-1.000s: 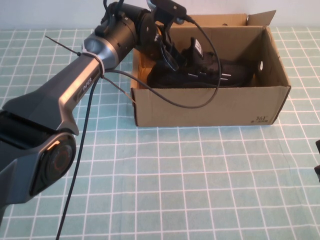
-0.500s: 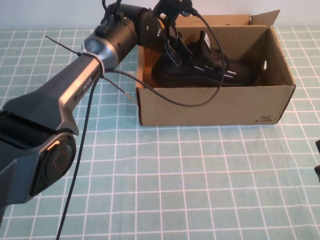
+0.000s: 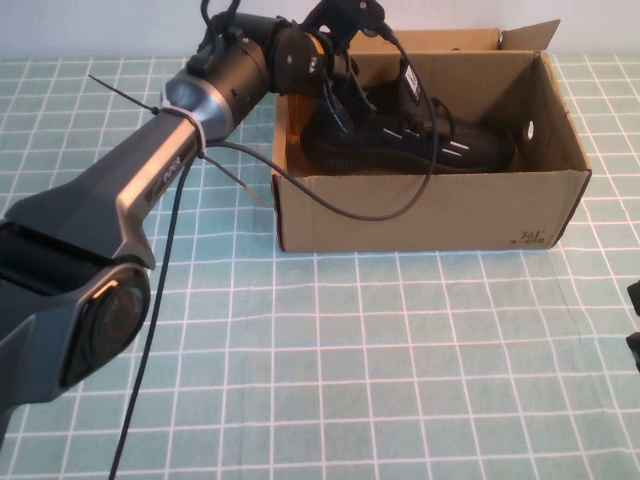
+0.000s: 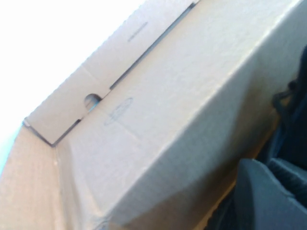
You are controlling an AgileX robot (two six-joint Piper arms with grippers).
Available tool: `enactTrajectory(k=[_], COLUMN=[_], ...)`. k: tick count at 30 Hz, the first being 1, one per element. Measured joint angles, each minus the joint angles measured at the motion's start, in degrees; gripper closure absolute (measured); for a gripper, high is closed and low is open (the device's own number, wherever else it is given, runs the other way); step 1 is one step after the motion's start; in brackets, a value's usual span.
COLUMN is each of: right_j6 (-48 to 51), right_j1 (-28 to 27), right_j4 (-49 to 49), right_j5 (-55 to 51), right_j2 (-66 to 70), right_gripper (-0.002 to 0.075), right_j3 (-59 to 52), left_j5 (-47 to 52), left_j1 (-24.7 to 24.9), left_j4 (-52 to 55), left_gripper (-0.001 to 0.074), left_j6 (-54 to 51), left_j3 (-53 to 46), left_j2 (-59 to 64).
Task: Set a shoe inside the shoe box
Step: Place the shoe in the shoe box
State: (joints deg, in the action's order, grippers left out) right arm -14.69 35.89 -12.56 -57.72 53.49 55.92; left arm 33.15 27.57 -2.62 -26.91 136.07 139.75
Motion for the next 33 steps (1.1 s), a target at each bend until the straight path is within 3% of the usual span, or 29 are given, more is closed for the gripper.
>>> enactTrajectory(k=[11,14,19,21,25,33], right_j6=[0.09,0.09,0.09,0.09,0.09,0.09], right_j1=[0.00,0.00,0.00,0.00,0.00,0.00], right_j4=[0.35,0.35,0.35,0.44,0.44,0.44], right_j5=[-0.21,-0.21,-0.21,-0.21,-0.21,0.45], right_j2=[0.00,0.00,0.00,0.00,0.00,0.00], right_gripper=[0.0734,0.0734,0.0734,0.0734,0.0734,0.0734], right_j3=[0.00,0.00,0.00,0.00,0.00,0.00], left_j5=[-1.37,-1.93,-2.16,-1.83,1.88,13.58], left_j1=[-1.39,-1.42,-1.42,-1.42,-1.42,-1.42], left_j4=[-4.51,-6.19,-8.14,-8.37,-10.20,-13.33], left_gripper=[0.0731,0.0680,0.0489,0.0448,0.0421,0.0414], left_j6=[-1.34,-1.60,0.92,4.97,12.11,13.65], left_j3=[0.00,0.00,0.00,0.00,0.38,2.87], left_j2=[0.46,0.46,0.46,0.33,-0.69,-1.55])
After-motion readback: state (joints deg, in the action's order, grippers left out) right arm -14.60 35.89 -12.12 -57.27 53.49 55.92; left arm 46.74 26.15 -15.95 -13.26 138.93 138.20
